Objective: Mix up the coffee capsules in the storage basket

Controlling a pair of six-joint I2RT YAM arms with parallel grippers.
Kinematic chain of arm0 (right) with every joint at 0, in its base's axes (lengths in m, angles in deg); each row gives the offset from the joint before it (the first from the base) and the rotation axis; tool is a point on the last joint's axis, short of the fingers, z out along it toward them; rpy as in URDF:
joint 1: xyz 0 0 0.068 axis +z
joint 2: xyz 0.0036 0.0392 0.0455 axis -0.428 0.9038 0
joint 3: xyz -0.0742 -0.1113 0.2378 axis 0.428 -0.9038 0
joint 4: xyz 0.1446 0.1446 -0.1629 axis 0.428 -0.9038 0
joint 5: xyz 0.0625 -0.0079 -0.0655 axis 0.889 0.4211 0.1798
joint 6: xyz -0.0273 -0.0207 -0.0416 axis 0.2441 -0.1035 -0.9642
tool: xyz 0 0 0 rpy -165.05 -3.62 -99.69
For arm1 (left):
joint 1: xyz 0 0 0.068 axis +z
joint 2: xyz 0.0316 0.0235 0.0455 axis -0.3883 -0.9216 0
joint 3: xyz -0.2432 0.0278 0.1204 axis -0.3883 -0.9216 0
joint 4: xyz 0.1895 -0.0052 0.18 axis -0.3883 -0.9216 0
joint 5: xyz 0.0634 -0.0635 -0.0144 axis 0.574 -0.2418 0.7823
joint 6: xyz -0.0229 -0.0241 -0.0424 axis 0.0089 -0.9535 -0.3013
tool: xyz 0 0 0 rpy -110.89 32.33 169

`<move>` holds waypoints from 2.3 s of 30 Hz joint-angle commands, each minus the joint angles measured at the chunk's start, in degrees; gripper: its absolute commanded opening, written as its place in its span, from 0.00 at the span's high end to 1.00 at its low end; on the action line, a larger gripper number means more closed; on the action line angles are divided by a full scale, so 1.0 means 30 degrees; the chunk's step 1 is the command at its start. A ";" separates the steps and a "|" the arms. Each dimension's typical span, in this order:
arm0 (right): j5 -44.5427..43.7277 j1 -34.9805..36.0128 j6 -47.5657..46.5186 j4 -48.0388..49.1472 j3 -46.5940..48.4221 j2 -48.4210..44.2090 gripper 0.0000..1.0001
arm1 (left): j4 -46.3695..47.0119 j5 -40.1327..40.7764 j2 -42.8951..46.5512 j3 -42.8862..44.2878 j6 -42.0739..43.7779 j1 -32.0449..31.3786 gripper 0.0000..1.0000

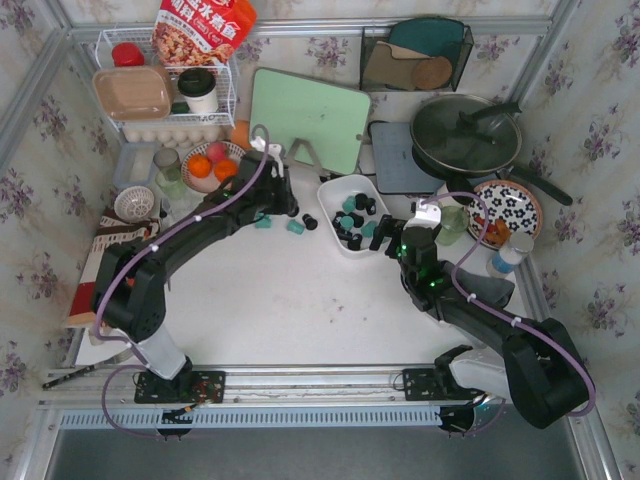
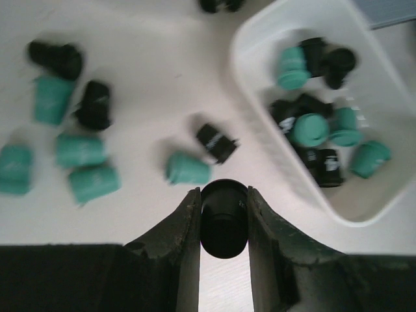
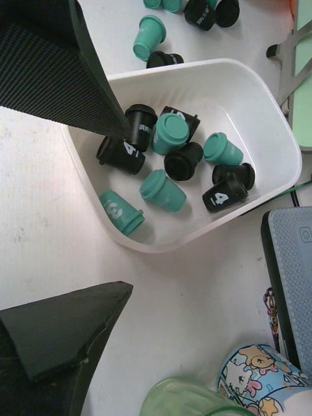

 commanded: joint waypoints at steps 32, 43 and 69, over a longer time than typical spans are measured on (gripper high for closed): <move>0.0169 0.0016 0.0379 -0.0095 0.0118 -0.0099 0.00 | 0.4185 0.5519 -0.3062 0.3410 0.5881 -0.2959 0.00; 0.2643 0.0445 -0.1623 0.0474 0.0479 0.0091 0.14 | -0.3799 1.0361 0.9160 -0.2869 0.3185 -0.2879 0.00; 0.6980 0.3694 -0.7584 -0.5296 1.2976 1.2384 0.31 | -1.0037 0.8549 2.4618 -1.1464 0.1967 -0.1964 0.00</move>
